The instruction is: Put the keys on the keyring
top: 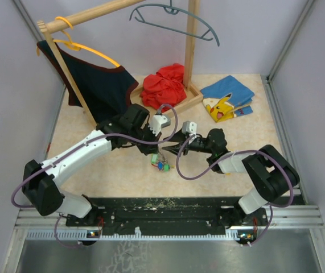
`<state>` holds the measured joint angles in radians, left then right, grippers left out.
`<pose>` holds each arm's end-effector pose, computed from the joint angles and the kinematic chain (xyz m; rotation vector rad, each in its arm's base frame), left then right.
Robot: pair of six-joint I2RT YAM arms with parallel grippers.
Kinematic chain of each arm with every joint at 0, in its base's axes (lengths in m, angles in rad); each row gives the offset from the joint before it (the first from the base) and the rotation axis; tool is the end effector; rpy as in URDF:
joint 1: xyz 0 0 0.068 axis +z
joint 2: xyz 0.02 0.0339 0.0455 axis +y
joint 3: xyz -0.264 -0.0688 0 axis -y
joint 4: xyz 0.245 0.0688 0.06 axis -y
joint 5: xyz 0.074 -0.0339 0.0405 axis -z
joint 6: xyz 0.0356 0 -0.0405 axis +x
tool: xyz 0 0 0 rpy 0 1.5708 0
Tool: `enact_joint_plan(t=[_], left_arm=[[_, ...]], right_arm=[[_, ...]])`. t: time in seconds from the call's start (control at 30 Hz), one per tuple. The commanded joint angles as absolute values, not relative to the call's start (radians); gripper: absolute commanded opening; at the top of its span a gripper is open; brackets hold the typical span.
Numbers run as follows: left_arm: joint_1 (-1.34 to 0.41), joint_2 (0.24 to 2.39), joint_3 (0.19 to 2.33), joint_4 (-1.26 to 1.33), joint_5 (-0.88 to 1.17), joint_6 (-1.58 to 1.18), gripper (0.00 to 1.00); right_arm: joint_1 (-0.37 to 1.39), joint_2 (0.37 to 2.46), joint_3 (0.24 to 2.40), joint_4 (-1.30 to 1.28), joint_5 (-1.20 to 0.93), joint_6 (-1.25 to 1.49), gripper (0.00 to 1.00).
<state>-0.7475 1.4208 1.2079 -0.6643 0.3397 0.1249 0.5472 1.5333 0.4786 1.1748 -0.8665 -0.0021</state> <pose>0.2130 -0.2136 0.2987 1.1956 2.1984 -0.6843 0.2246 0.1686 0.2055 -1.0889 1.1559 1.0547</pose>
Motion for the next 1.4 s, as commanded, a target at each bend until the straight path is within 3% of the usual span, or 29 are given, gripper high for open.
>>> enact_joint_plan(t=[0.0,0.57,0.9,1.13,1.27,1.37], left_arm=[[-0.761,1.432,1.257,-0.699,0.334,0.134,0.00],[-0.774,1.459,1.289,-0.688,0.367,0.129,0.00],[-0.787,1.472,1.298,-0.688,0.387,0.124,0.00],[-0.788,1.472,1.294,-0.649,0.409,0.111,0.00],[-0.789,1.470,1.268,-0.621,0.418,0.088,0.00],[-0.788,1.450,1.237,-0.586,0.405,0.062,0.01]], right_arm=[[0.559,1.547,0.498,1.297,-0.934,0.033,0.39],[0.586,1.569,0.508,1.229,-0.936,-0.026,0.32],[0.595,1.564,0.507,1.189,-0.899,-0.066,0.14],[0.613,1.568,0.492,1.220,-0.893,-0.062,0.18],[0.614,1.570,0.479,1.301,-0.873,-0.003,0.00],[0.611,1.571,0.479,1.310,-0.863,0.034,0.00]])
